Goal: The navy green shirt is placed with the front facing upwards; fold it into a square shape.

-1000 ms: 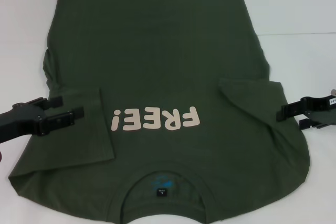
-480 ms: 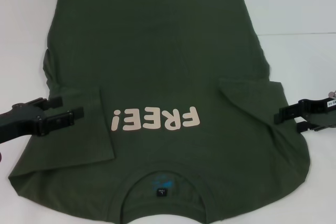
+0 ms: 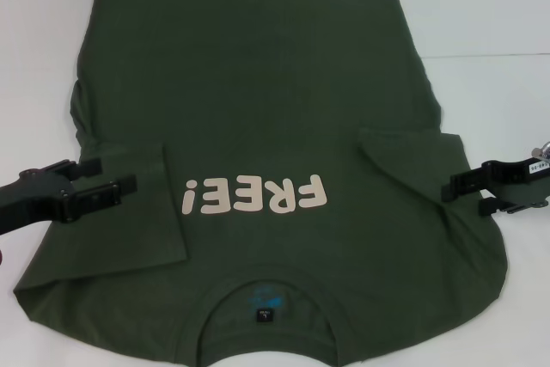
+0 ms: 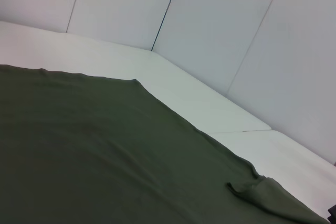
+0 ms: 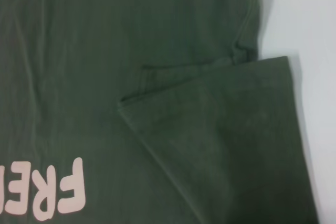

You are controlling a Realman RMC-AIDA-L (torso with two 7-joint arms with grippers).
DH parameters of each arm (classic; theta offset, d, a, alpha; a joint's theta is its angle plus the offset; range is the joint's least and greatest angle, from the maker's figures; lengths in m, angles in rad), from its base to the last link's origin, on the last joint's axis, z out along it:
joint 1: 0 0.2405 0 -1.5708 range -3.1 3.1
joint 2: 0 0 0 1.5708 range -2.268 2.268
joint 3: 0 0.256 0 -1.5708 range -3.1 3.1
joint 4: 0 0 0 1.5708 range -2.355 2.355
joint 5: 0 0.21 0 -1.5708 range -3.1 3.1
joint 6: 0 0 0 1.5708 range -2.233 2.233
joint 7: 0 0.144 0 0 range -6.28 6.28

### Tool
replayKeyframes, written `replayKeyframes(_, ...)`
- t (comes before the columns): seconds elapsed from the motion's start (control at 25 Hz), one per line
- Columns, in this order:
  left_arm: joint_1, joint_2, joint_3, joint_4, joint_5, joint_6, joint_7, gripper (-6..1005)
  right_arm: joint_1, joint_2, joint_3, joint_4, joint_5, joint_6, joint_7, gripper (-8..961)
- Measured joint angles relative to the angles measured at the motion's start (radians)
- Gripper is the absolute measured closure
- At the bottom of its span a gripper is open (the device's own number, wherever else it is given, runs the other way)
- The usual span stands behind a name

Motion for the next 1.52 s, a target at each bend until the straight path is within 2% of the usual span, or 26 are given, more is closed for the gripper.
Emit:
replayKeyframes(0.36,0.0,0.0,0.0,0.0,-0.002,0.0,0.0,137,0.009,0.004,-0.001,0.0,0.008,-0.004,-0.002,160)
replayKeyframes(0.72,0.002,0.001,0.0,0.0,-0.002,0.0,0.0,137,-0.001,-0.025,-0.002,-0.002,-0.001,-0.019,-0.001,160)
replayKeyframes(1.2,0.0,0.0,0.0,0.0,-0.003,0.004,-0.001,138,-0.01,-0.026,-0.022,-0.001,-0.028,-0.006,-0.003,161)
replayKeyframes(1.52,-0.001,0.0,0.0,0.0,-0.003,0.005,-0.001,137,-0.01,-0.019,-0.023,-0.001,-0.028,-0.002,-0.003,161)
